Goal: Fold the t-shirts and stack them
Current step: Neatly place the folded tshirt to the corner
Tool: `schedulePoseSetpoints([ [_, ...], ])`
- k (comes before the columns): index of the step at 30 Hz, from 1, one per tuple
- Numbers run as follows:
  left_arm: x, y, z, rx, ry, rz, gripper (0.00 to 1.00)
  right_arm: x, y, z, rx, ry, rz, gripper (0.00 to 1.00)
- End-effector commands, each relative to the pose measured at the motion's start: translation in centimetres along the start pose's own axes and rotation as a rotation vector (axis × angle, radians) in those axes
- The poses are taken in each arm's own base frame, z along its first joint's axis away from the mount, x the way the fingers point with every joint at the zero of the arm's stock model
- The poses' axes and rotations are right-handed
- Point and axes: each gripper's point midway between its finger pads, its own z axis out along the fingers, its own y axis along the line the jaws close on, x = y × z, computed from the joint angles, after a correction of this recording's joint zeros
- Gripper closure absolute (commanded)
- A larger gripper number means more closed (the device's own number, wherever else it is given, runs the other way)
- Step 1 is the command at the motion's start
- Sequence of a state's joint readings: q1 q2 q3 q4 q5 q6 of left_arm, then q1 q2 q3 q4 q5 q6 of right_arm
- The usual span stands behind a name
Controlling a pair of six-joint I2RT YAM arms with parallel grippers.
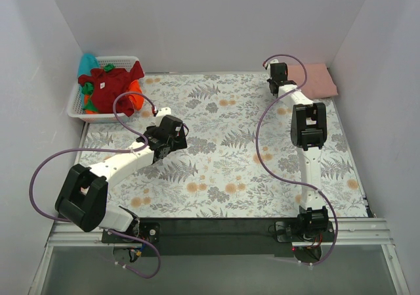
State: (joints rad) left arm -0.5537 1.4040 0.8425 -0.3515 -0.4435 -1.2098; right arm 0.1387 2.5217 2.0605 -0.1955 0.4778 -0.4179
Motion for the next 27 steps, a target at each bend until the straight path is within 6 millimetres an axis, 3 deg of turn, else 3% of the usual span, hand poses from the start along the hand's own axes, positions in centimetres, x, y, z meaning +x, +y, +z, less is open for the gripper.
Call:
schedulePoseSetpoints([
  [1, -1.4, -0.4, -0.9, 0.019, -0.038, -0.024, 0.24, 0.7, -0.2, -0.9, 0.006, 0.054, 0.061, 0.99],
  [5, -1.5, -0.5, -1.0, 0.021, -0.040, -0.020, 0.24, 2.6, 0.1, -1.5, 0.013, 0.110, 0.088, 0.99],
  [11, -1.2, -0.4, -0.6, 0.012, -0.032, -0.015, 0.24, 3.1, 0.0, -1.9, 0.034, 0.140, 0.123, 0.99],
  [16, -1.1, -0.2, -0.5, 0.002, -0.028, -0.008, 0.24, 1.4, -1.2, -1.4, 0.082, 0.108, 0.139, 0.99],
  [18, -1.1, -0.3, -0.5, -0.001, -0.029, -0.007, 0.24, 1.6, -1.2, -0.5, 0.098, 0.112, 0.127, 0.99],
  [22, -1.5, -0.1, -0.6, -0.005, -0.041, -0.015, 0.24, -0.7, -1.8, -0.2, 0.104, 0.051, 0.135, 0.99],
  [27, -1.7, -0.1, -1.0, 0.000, -0.051, -0.030, 0.24, -3.1, -1.0, -1.5, 0.008, -0.038, 0.137, 0.81],
])
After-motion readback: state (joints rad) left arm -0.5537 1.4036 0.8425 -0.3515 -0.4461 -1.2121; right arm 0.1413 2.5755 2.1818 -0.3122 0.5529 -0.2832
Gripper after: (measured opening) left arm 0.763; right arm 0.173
